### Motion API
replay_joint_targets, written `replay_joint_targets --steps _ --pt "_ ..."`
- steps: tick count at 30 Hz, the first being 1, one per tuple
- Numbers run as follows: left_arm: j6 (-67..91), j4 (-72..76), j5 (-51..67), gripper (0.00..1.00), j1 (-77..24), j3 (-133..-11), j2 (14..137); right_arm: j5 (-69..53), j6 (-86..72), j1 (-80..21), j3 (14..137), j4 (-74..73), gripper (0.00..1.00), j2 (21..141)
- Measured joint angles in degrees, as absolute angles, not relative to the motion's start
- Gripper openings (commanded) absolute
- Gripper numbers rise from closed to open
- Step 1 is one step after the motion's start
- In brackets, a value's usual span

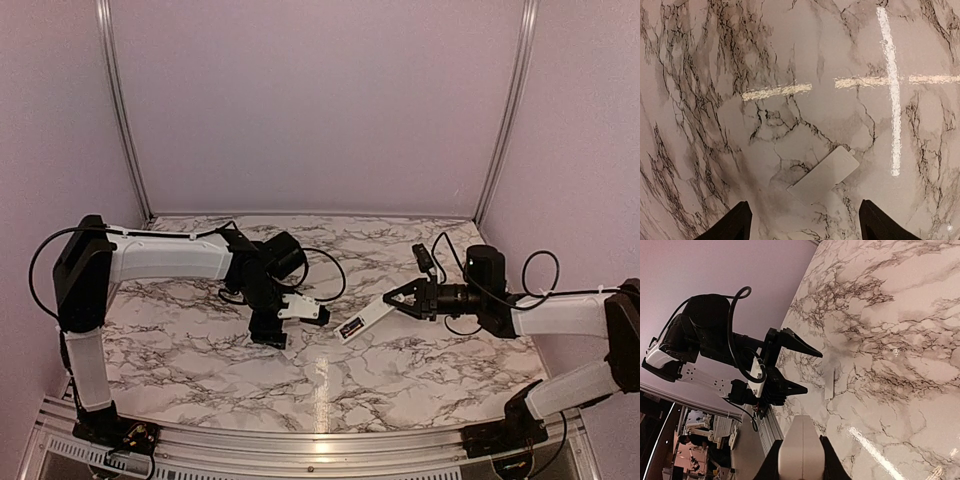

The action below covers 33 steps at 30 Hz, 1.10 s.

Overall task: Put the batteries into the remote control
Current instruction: Move the battery cover to the center of the board.

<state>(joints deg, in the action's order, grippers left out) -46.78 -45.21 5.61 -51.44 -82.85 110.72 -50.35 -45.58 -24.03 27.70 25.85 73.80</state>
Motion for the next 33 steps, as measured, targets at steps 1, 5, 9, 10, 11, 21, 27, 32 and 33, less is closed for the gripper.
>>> replay_joint_targets --steps 1,5,9,10,11,21,27,32,33 --pt "-47.0 -45.5 5.7 0.75 -51.4 -83.0 111.4 -50.5 -45.6 -23.7 27.6 26.1 0.0 73.8" --pt "-47.9 -46.0 6.1 0.74 -51.4 -84.0 113.5 -51.0 -45.6 -23.0 27.4 26.1 0.0 73.8" --pt "-48.3 -46.3 7.0 0.74 -51.1 -84.6 114.8 -51.2 -45.6 -22.5 27.4 26.2 0.0 73.8" --pt "-48.4 -46.3 7.1 0.74 -51.0 -84.7 115.1 -51.3 -45.6 -22.5 27.4 26.2 0.0 73.8" --pt "-48.5 -46.3 7.3 0.74 -51.0 -84.7 115.4 -51.4 -45.6 -22.5 27.4 26.1 0.0 73.8" --pt "-48.6 -46.3 9.0 0.75 -50.3 -83.4 116.9 -52.1 -45.4 -22.2 27.3 26.2 0.0 73.8" --pt "-47.4 -45.2 9.9 0.75 -50.3 -80.7 116.4 -52.5 -45.3 -21.8 26.9 26.1 0.0 73.8" --pt "-44.9 -43.6 10.3 0.68 -50.5 -79.5 115.8 -52.6 -45.3 -21.8 26.8 26.2 0.0 73.8" --pt "-44.1 -43.3 10.2 0.67 -50.6 -79.2 115.5 -52.6 -45.3 -21.8 26.8 26.1 0.0 73.8"
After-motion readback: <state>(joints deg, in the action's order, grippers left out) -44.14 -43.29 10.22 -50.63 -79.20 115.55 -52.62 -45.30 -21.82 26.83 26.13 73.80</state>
